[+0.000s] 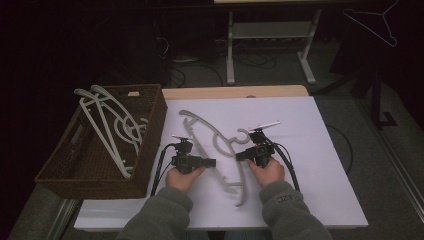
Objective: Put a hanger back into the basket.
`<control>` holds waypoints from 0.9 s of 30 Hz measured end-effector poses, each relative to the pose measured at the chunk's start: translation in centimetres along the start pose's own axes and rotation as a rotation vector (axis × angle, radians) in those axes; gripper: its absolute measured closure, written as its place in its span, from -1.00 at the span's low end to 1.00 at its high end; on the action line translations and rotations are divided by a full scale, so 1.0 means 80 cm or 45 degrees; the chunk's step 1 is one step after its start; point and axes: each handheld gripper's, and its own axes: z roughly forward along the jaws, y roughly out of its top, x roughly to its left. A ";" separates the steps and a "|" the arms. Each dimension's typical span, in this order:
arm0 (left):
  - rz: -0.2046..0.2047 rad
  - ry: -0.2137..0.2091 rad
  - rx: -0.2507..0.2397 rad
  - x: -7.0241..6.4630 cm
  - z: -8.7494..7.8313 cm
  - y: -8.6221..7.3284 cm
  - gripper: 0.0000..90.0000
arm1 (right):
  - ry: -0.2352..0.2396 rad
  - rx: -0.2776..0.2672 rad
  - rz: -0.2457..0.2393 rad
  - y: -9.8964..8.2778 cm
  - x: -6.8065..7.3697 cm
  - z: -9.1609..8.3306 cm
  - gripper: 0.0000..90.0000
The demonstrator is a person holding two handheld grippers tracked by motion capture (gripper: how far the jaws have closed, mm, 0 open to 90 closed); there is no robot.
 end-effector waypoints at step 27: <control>-0.132 -0.339 -0.188 0.003 -0.046 0.018 0.90 | 0.067 -0.105 -0.081 -0.017 -0.006 -0.045 0.54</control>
